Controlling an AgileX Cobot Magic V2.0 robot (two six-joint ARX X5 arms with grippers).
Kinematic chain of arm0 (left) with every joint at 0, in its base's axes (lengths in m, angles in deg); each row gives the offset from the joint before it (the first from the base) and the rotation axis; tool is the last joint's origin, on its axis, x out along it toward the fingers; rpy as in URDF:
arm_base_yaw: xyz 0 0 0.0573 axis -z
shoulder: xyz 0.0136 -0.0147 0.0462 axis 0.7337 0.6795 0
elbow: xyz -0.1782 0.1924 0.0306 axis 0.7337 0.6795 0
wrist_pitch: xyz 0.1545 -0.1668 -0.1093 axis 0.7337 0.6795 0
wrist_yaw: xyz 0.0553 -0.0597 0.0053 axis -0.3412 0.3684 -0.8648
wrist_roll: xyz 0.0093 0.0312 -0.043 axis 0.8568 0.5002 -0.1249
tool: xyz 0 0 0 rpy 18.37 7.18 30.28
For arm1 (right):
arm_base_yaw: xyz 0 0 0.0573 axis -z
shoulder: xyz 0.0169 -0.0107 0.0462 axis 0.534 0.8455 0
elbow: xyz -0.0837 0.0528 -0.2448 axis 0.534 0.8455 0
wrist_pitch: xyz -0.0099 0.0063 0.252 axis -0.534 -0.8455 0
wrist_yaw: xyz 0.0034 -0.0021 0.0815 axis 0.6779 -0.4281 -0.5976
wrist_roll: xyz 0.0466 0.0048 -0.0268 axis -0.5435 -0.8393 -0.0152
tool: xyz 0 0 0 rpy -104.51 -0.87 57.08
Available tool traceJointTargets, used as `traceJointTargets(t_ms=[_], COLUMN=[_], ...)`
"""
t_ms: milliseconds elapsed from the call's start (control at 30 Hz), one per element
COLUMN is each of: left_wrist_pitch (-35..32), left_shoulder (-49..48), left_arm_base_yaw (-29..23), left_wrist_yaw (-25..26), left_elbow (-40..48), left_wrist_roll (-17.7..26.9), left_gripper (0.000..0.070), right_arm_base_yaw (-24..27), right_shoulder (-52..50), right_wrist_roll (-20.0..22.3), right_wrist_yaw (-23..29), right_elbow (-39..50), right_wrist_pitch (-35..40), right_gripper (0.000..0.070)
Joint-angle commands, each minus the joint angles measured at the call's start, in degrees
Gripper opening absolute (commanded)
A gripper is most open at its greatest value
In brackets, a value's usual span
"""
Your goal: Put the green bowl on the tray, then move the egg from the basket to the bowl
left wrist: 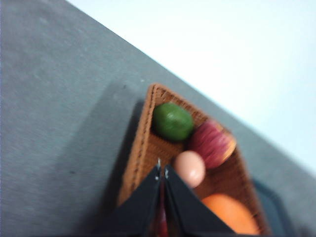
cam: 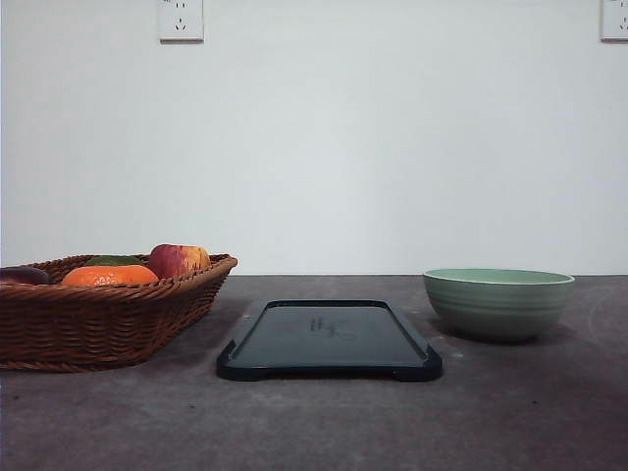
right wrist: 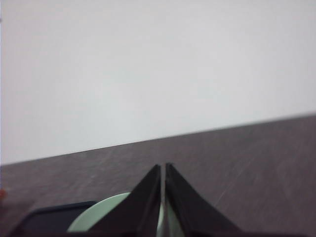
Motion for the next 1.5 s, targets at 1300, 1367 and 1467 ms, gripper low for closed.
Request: traceJointTargets(t_ms=[1300, 1367, 1467], left_wrist_pitch=[11.25, 13.80, 17.42], left_shoulder=[39.55, 43.05, 48.20], left_arm_base_yaw=[0.77, 1.28, 2.35], left_wrist_yaw=[10.71, 10.75, 10.75], left_elbow=[-38.58, -41.17, -44.63], left_wrist_roll=[22.95, 24.73, 27.34], left_gripper=[0.0000, 0.0000, 0.0000], right_arm_base_yaw=[-0.15, -0.15, -0.15], right_shoulder=[46.07, 49.56, 54.46], right_wrist_roll=[-0.02, 0.86, 1.94], right_wrist_yaw=[-17.42, -18.10, -18.10], right_elbow=[-39.15, -41.54, -44.94], right_wrist_pitch=[-22.99, -25.90, -29.95], right_gripper=[0.0001, 0.0001, 0.0001])
